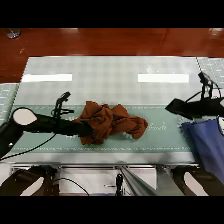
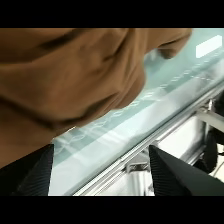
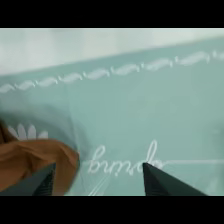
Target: Fold the shirts.
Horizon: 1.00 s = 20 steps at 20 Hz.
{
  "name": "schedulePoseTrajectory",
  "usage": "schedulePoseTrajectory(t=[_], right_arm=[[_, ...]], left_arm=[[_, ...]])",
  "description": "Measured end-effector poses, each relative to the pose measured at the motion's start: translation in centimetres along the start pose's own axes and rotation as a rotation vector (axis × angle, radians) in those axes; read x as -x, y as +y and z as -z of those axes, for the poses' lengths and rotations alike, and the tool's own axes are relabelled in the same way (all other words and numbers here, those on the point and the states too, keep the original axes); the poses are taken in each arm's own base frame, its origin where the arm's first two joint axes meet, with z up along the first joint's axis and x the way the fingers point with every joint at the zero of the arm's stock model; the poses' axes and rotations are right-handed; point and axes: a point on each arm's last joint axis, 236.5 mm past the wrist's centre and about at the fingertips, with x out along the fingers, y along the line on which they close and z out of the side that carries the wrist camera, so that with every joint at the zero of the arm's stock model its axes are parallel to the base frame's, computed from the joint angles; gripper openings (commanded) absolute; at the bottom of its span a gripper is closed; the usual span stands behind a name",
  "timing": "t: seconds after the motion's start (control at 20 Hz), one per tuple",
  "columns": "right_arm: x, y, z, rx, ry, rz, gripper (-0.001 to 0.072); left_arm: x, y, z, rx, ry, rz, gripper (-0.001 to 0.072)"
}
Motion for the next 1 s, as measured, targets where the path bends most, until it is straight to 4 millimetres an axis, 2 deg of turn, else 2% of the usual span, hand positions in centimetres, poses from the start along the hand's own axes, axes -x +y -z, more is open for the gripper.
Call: schedulePoseTrajectory(t=[0.1,0.25,0.6,0.65,0.7,0.75,0.8,1.0], right_arm=[[-1.0,-0.5,2.0,-0.030,0.023,-0.024,0.0621],[-1.9,-0.4,3.6,-0.054,0.044,-0.061,0.0621],[-2.4,-0.1,4.4,-0.061,0.049,-0.094,0.0621],[-2.4,-0.1,4.5,-0.060,0.050,-0.095,0.0620],[-2.4,-0.1,4.5,-0.060,0.049,-0.098,0.0621],[-2.5,-0.1,4.5,-0.060,0.050,-0.098,0.0620],[-2.5,0.0,4.5,-0.061,0.048,-0.099,0.0621],[-2.7,-0.1,4.9,-0.066,0.058,-0.100,0.0621]], left_arm=[[-2.1,-0.7,-0.1,-0.016,0.039,0.036,0.0704],[-4.6,-0.9,-0.5,-0.025,0.086,0.045,0.0704],[-8.4,0.1,-2.5,-0.002,0.151,-0.012,0.0699],[-8.9,0.2,-2.8,0.012,0.159,-0.016,0.0594],[-9.3,0.3,-3.0,0.028,0.167,-0.021,0.0274],[-9.6,0.5,-3.3,0.040,0.172,-0.027,0.0073],[-9.9,0.6,-3.7,0.047,0.172,-0.030,0.0025],[-10.2,0.0,-4.8,0.046,0.173,-0.027,0.0020]])
